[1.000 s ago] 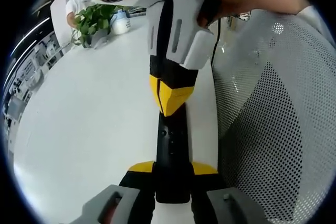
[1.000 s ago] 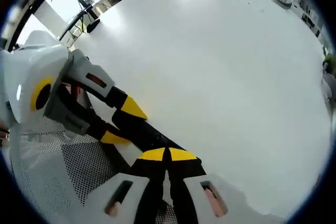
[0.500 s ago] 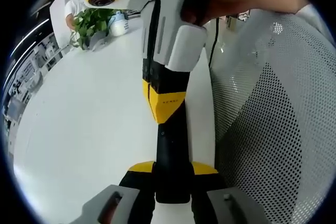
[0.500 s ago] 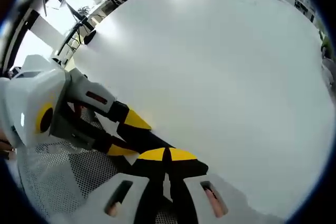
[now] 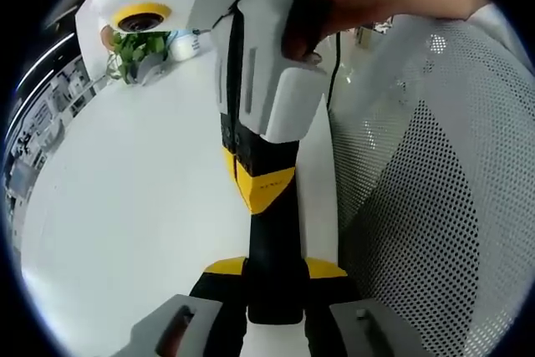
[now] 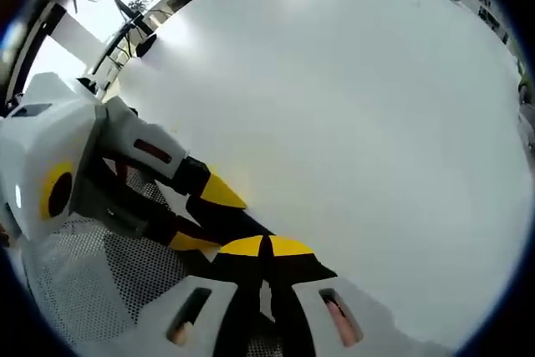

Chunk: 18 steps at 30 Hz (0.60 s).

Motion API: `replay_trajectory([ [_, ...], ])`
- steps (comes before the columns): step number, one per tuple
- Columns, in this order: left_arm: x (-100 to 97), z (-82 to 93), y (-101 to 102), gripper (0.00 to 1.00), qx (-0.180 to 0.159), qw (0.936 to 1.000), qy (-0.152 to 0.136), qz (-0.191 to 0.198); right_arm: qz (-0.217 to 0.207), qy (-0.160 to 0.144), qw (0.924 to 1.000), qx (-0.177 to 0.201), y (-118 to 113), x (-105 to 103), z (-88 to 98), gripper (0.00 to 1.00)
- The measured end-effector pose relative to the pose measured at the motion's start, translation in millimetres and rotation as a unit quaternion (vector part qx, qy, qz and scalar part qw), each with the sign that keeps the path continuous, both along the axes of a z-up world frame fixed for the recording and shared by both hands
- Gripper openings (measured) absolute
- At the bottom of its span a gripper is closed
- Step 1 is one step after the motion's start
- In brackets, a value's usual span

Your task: Press the specified remote control buttons in sequence, fully releasing each button before pressing the next.

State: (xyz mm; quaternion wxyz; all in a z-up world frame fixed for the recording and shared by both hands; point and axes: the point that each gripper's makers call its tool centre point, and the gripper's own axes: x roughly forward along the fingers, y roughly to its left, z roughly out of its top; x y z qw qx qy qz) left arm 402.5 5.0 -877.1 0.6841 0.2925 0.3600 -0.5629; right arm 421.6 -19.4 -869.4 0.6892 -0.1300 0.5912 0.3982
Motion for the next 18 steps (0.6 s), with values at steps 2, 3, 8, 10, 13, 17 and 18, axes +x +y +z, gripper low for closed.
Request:
replay_trajectory([
  [2, 0.6, 0.0, -0.4, 0.24, -0.001, 1.0000, 0.001, 0.004, 0.011, -0.014, 0.9998, -0.001, 1.5, 2.1, -0.8, 0.00],
  [3, 0.6, -0.1, -0.5, 0.24, -0.001, 1.0000, 0.001, 0.003, 0.009, -0.009, 0.9999, -0.011, -1.0, -0.1, -1.1, 0.00],
  [8, 1.0, -0.2, -1.1, 0.24, 0.003, 1.0000, 0.004, 0.008, 0.006, -0.013, 0.9999, -0.006, 0.0, 1.5, -0.9, 0.00],
  [10, 1.0, 0.4, -0.9, 0.24, 0.001, 0.9999, 0.008, 0.010, 0.008, -0.019, 0.9998, -0.006, 1.6, 1.4, -0.9, 0.00],
  [13, 0.4, 0.3, -0.7, 0.24, 0.000, 0.9999, 0.009, 0.010, 0.016, -0.026, 0.9994, -0.014, 2.4, 0.9, -0.9, 0.00],
  [17, 0.3, 0.3, -0.6, 0.23, 0.000, 0.9999, 0.011, 0.010, 0.013, -0.025, 0.9994, -0.019, 1.5, 2.2, -1.7, 0.00],
  [18, 0.5, 0.5, -0.6, 0.23, -0.001, 0.9999, 0.012, 0.010, 0.014, -0.027, 0.9993, -0.020, 1.8, 2.8, -2.2, 0.00],
])
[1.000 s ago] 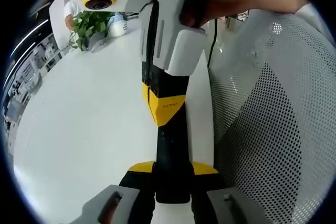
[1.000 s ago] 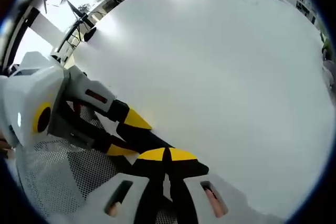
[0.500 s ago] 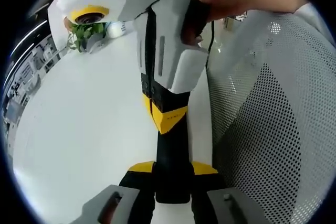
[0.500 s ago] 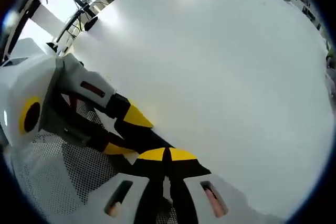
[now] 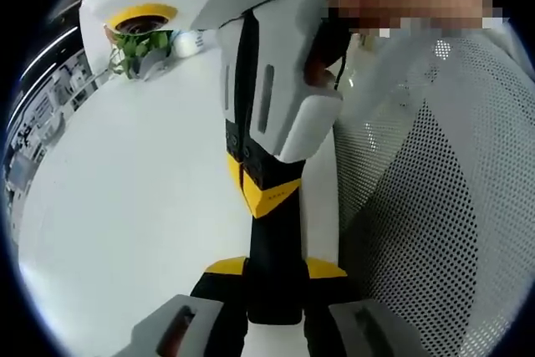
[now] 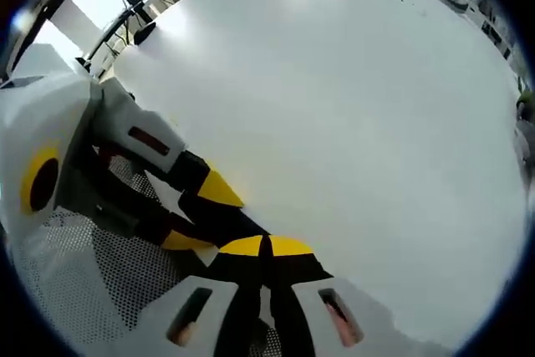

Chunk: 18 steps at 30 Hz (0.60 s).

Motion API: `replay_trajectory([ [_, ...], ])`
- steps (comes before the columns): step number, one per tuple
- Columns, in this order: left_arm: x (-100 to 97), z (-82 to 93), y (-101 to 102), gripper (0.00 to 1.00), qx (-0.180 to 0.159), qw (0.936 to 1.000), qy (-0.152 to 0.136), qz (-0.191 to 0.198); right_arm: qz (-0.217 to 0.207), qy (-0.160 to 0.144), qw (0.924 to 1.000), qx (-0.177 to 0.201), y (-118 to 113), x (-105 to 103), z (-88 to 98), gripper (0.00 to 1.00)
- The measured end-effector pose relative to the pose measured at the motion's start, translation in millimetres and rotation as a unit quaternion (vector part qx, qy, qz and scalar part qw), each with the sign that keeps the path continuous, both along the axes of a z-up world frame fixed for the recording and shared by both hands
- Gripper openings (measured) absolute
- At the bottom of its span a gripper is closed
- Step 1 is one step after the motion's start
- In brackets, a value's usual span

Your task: Press the specified remote control buttons in sequence, fully releasing each button before pressing the next.

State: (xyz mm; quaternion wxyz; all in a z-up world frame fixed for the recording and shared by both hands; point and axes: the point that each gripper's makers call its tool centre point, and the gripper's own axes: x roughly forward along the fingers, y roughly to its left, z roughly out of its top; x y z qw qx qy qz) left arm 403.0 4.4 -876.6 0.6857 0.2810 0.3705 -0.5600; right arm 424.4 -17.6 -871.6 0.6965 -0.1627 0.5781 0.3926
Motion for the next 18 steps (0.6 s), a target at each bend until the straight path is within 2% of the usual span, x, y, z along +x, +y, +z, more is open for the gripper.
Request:
replay_trajectory([
  [3, -0.3, 0.2, -0.2, 0.23, -0.001, 1.0000, 0.001, 0.001, 0.006, -0.011, 0.9999, -0.004, 3.2, 1.8, -1.5, 0.00],
  [6, -0.6, 0.4, -0.4, 0.23, -0.001, 1.0000, 0.000, 0.001, 0.011, -0.010, 0.9998, -0.011, 2.3, 2.0, -1.5, 0.00],
  [10, -0.8, 0.5, -0.9, 0.23, 0.001, 1.0000, -0.006, 0.000, -0.018, 0.005, 0.9998, 0.008, -0.2, 2.4, -1.4, 0.00],
  [18, -1.0, 0.7, -1.0, 0.24, 0.003, 1.0000, -0.008, 0.000, -0.023, 0.024, 0.9994, 0.013, -2.3, -0.2, 0.0, 0.00],
])
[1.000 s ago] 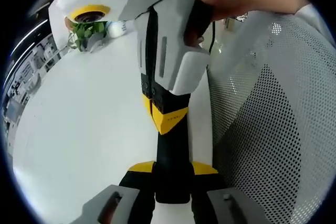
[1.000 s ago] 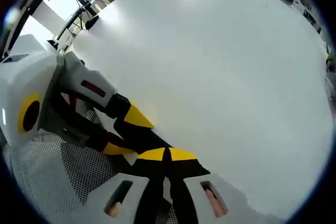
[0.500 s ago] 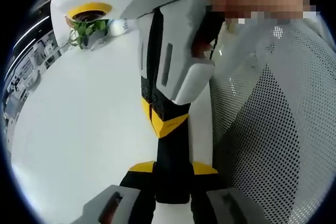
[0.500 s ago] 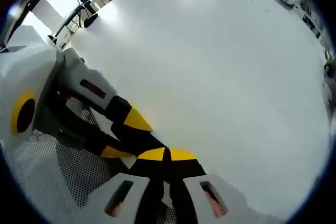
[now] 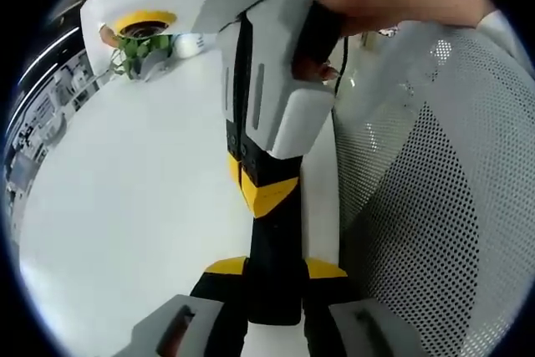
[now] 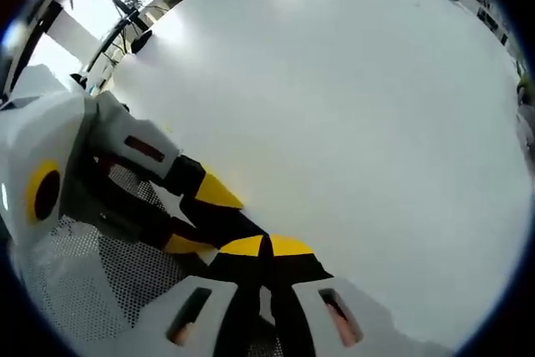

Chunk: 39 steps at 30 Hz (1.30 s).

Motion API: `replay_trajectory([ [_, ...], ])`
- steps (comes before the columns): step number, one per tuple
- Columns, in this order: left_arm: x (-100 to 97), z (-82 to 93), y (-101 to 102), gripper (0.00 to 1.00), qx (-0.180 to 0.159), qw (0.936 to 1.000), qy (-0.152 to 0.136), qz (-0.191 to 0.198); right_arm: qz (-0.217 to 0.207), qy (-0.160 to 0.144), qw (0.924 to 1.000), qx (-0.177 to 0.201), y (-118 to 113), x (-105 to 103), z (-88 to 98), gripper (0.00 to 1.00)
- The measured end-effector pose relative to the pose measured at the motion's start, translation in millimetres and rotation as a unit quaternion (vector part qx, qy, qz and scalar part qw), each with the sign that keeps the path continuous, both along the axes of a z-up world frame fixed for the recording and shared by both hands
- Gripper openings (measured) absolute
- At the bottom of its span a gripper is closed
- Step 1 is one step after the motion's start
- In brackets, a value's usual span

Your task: Press the specified remote control buttons in sequence, fully releasing each button before pressing the next.

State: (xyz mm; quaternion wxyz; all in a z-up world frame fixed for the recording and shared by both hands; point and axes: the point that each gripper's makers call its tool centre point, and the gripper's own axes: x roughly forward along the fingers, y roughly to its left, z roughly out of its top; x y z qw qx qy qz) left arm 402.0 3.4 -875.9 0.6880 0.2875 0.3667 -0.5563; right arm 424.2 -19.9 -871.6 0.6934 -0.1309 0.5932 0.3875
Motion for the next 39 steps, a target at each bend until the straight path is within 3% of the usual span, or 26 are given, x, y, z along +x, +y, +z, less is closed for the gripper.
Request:
replay_trajectory([
  [26, 1.3, -3.0, 0.5, 0.24, -0.002, 1.0000, -0.002, 0.001, 0.024, -0.026, 0.9989, -0.030, 1.0, 1.9, -2.4, 0.00],
  [39, 0.6, -3.1, 0.7, 0.24, -0.004, 1.0000, -0.003, 0.002, -0.002, -0.007, 1.0000, -0.001, -1.2, 0.9, -1.2, 0.00],
])
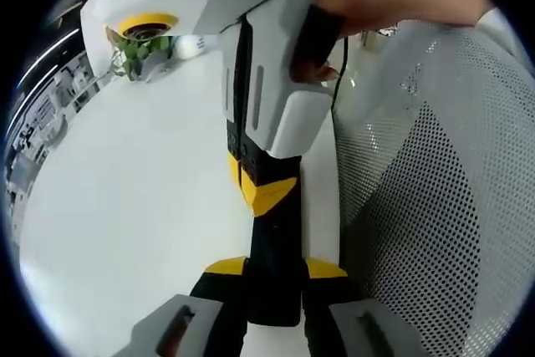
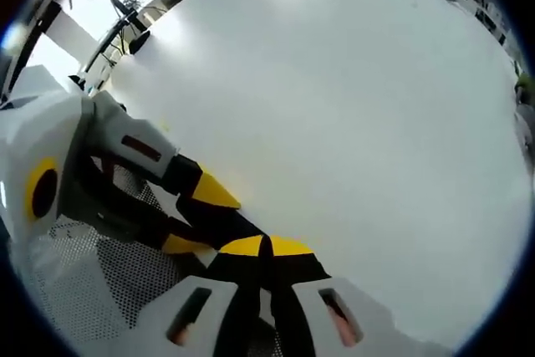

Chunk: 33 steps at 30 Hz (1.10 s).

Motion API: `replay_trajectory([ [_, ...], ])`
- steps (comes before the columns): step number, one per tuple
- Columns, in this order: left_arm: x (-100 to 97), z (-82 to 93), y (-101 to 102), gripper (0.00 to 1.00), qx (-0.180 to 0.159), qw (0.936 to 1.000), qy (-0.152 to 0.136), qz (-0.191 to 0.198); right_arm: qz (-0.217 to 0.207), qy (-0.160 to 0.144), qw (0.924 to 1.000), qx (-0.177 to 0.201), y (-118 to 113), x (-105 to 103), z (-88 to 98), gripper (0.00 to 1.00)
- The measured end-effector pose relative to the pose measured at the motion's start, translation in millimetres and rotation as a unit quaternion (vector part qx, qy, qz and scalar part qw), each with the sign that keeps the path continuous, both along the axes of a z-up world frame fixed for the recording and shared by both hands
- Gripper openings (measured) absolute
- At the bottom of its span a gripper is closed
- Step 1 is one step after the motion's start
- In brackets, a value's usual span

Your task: Press the specified remote control buttons in sequence, fully releasing each button before pressing the next.

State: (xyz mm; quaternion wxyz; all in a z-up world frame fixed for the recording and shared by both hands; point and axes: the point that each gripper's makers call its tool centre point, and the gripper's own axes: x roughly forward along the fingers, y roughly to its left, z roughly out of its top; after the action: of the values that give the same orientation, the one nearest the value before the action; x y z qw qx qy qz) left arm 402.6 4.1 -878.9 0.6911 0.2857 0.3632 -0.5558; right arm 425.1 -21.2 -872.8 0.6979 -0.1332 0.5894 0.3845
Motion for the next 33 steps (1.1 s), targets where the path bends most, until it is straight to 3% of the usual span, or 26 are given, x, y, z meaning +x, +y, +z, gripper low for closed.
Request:
replay_trajectory([
  [7, 0.0, 0.2, -0.4, 0.24, 0.001, 1.0000, -0.001, -0.002, 0.005, 0.002, 1.0000, -0.002, -1.1, -1.3, 1.0, 0.00],
  [33, -0.1, 1.7, -1.4, 0.24, -0.005, 1.0000, -0.002, 0.002, 0.057, -0.043, 0.9972, -0.022, 4.9, 0.6, -1.2, 0.00],
])
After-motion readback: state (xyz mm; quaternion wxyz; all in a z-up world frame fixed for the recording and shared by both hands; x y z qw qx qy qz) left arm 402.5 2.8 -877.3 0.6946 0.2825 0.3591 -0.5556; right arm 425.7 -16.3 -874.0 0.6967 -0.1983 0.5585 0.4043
